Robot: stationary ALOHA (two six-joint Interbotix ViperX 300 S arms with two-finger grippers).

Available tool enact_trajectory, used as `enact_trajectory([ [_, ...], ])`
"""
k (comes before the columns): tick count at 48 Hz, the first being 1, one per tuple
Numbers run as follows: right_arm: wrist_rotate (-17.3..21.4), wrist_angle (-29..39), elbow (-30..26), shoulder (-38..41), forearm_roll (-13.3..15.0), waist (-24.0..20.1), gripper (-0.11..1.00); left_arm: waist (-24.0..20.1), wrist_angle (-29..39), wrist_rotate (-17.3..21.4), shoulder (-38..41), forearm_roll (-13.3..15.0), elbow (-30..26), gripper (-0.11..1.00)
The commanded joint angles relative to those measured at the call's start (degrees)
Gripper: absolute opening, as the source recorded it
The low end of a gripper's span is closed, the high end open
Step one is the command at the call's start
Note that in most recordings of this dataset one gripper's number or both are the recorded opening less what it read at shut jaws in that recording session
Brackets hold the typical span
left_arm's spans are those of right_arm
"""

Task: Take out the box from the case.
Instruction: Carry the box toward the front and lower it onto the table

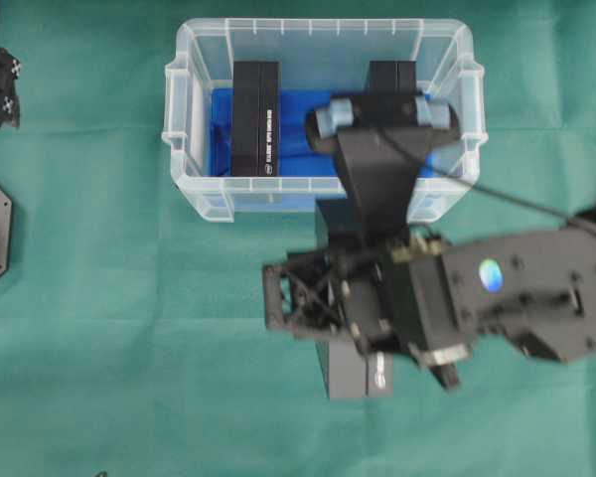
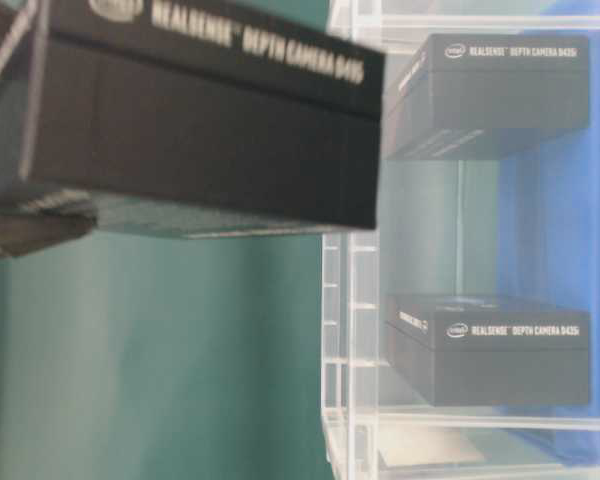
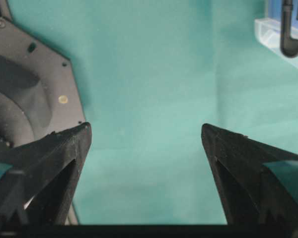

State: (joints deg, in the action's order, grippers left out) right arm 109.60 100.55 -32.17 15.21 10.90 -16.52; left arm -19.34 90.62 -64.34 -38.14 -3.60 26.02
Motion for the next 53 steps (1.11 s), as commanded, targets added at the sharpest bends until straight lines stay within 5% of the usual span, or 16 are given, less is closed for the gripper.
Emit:
enact_trajectory([
  [1,1.3,0.3,-1.6,-2.4,0.4,-1.6,0.67,-0.2,0.4,0.1,-0.2,0.1,-0.6,0.91],
  [53,3.1,-2.8,1.3,-0.6,0.4,-2.9,0.67,-0.1,-0.1,-1.8,-0.3,0.2,-0.6,0.91],
])
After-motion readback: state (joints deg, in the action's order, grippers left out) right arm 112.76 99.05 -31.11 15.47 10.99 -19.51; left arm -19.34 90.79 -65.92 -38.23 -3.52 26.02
